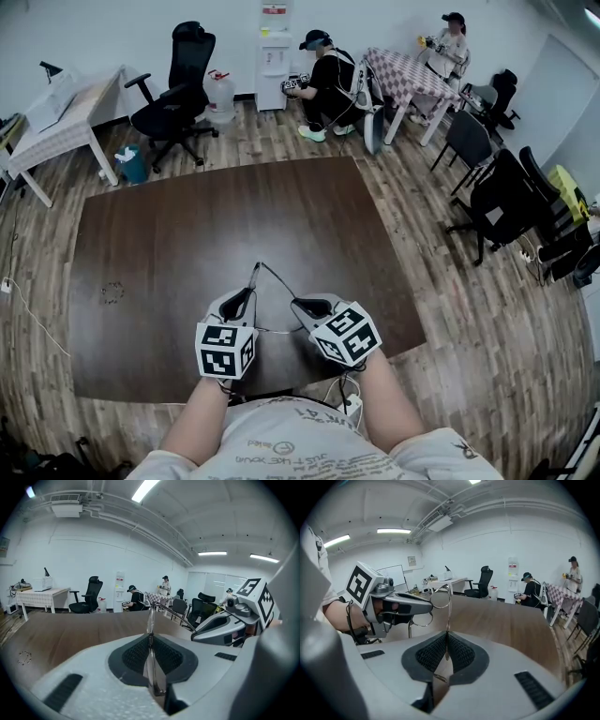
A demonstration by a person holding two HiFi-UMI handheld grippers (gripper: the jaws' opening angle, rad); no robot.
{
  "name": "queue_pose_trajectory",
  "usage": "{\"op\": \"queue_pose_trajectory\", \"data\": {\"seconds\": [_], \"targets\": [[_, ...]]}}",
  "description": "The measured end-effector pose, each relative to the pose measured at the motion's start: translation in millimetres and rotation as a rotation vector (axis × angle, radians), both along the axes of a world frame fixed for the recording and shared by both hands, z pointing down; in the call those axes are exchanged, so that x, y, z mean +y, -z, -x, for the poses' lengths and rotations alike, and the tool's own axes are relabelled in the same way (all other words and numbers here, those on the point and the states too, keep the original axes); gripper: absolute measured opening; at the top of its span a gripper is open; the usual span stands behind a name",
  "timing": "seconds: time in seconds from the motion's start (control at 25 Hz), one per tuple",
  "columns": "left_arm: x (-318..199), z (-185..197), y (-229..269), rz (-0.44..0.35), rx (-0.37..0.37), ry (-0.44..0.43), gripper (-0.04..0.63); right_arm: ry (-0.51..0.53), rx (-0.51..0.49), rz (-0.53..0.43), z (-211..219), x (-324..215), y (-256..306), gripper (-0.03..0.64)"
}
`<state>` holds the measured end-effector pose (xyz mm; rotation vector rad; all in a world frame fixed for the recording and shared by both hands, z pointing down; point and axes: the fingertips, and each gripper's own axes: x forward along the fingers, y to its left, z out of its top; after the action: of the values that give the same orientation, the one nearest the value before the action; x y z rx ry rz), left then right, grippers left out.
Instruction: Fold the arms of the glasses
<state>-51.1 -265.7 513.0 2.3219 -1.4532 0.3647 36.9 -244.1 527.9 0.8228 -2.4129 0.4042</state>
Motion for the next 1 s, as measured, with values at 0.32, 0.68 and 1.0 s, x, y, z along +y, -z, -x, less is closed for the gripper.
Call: {"op": "queue_pose_trajectory", "data": {"seconds": [0.32, 0.68, 1.0], "targets": [[-2, -8, 2, -0.009, 0.012, -0.015, 0.04, 0.049, -0.009, 0.077, 5, 6, -5, 0.021], [-6, -14, 11, -0.056, -0.021, -0.034, 0.04, 0.059, 0.021, 0.094, 15, 4, -8, 0.023], [-7, -19, 16, -0.09, -0.028, -0.024, 0.04, 0.038, 0.047, 0.035, 25, 1, -12, 0.031]]}}
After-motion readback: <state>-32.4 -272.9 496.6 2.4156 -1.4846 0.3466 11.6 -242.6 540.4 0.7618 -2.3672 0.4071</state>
